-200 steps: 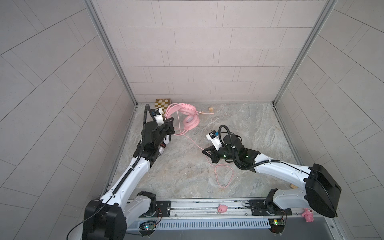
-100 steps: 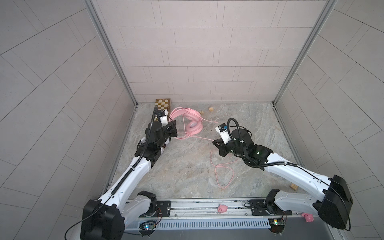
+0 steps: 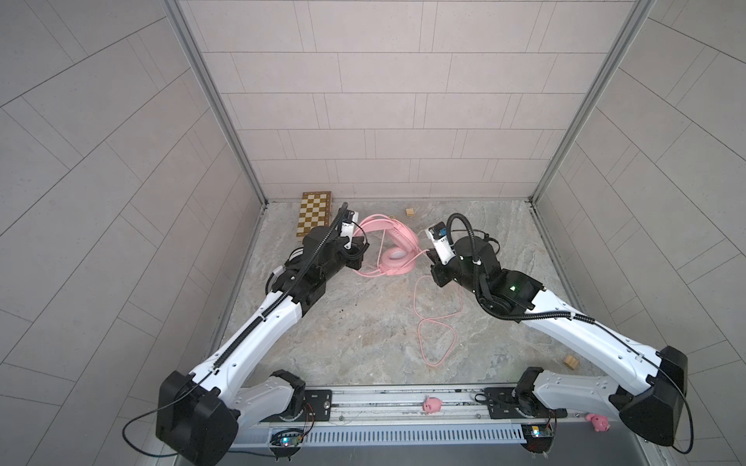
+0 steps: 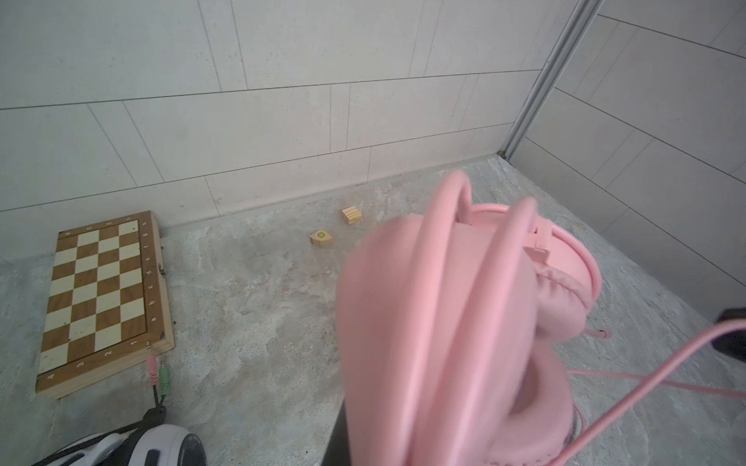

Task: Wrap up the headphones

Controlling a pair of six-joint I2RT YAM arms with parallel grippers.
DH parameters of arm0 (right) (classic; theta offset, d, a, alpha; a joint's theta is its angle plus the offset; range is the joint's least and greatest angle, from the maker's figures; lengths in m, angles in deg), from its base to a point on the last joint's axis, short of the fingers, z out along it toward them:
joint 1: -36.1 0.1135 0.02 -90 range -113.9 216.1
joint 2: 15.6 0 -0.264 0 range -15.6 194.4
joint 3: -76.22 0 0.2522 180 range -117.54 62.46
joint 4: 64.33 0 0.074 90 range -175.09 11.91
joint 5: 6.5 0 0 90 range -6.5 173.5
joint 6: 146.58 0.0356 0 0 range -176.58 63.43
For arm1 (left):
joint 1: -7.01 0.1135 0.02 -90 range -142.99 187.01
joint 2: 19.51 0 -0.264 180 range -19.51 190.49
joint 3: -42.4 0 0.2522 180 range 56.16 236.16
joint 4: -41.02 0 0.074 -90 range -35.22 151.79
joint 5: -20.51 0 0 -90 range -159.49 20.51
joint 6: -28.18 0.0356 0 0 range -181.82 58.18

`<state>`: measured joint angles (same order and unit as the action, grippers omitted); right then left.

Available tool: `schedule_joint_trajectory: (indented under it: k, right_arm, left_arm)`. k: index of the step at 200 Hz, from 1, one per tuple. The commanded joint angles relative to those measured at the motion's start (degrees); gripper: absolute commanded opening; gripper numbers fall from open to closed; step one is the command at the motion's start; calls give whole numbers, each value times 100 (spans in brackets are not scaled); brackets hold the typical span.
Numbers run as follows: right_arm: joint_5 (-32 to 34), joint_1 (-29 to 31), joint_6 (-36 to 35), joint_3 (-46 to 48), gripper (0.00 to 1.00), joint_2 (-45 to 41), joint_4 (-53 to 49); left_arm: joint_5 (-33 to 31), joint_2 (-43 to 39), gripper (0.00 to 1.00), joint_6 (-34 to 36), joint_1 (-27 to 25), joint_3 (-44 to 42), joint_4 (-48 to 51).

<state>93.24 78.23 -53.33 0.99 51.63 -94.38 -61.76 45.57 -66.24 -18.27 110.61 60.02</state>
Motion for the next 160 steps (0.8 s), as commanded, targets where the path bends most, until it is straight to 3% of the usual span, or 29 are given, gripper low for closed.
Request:
schedule_joint_trajectory:
  k: [1, 28, 92, 160]
  right_arm:
    - [1632, -54, -575, -164, 2, 19, 218]
    - [2272, -131, -951, 47, 1, 116, 685]
    - [2864, -437, -1502, -236, 2, 520, 1321]
    - [2754, -682, -1546, -355, 8, 427, 1463]
  left_arm:
    - [-91, -30, 0, 513, -4, 200, 338]
    - [26, -64, 0, 525, -19, 193, 334]
    - [112, -107, 0, 601, -101, 181, 321]
    - [133, -112, 0, 574, -110, 201, 339]
